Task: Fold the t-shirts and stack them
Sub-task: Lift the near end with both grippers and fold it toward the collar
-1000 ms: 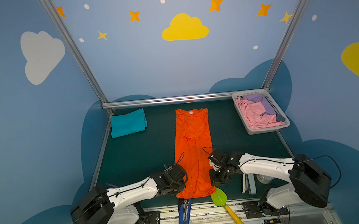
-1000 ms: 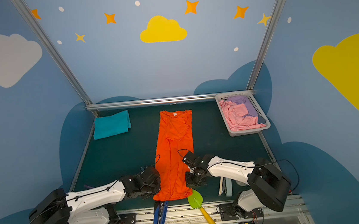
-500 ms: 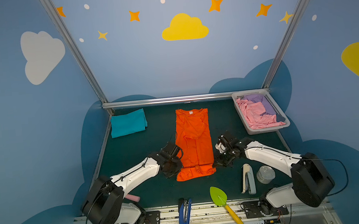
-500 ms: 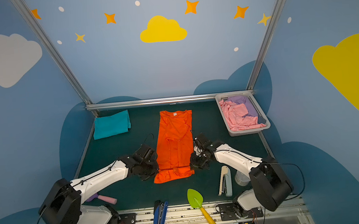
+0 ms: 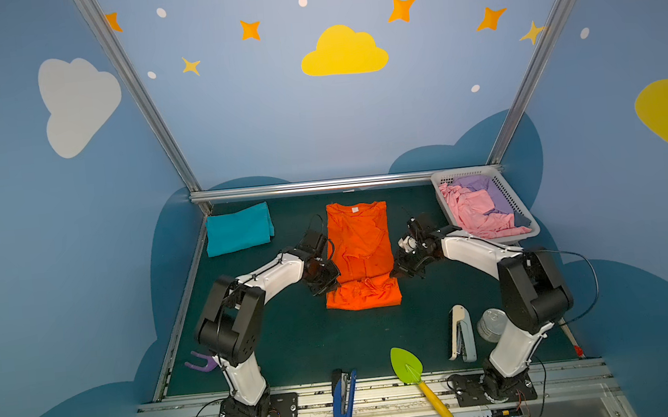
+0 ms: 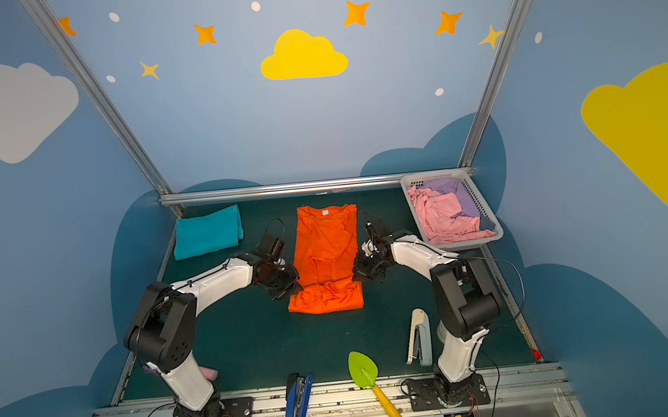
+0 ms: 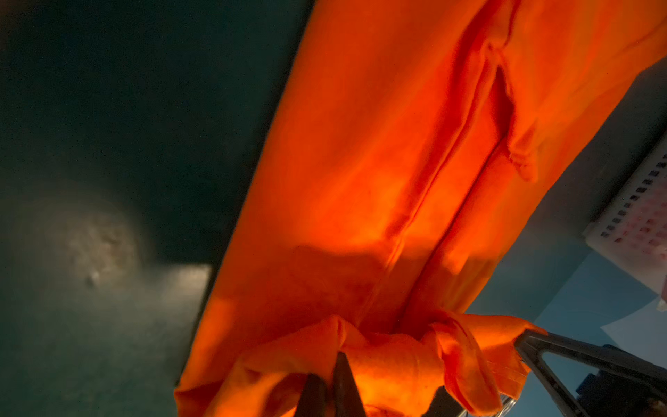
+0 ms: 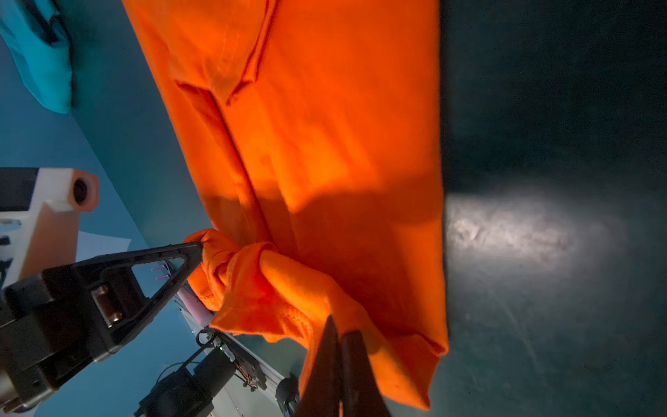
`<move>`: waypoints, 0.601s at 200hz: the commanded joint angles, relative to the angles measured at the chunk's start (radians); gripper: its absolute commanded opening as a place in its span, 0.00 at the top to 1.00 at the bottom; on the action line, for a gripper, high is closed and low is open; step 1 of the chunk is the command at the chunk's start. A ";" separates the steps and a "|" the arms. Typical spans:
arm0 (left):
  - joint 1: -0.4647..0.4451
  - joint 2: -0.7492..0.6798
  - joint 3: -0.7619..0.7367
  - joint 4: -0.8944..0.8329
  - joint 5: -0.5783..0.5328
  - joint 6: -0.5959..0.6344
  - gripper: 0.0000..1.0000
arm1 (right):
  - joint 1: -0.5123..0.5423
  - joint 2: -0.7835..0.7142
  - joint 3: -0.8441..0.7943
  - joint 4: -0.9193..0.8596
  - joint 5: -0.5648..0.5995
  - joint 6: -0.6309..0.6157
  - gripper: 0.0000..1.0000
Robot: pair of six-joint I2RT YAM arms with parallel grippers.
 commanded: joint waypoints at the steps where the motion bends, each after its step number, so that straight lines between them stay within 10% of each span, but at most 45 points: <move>1: 0.033 0.038 0.050 -0.013 0.059 0.037 0.92 | -0.026 0.054 0.049 0.016 -0.043 -0.024 1.00; 120: 0.118 0.188 0.190 0.054 0.143 0.005 0.83 | -0.105 0.275 0.278 0.008 -0.106 -0.040 1.00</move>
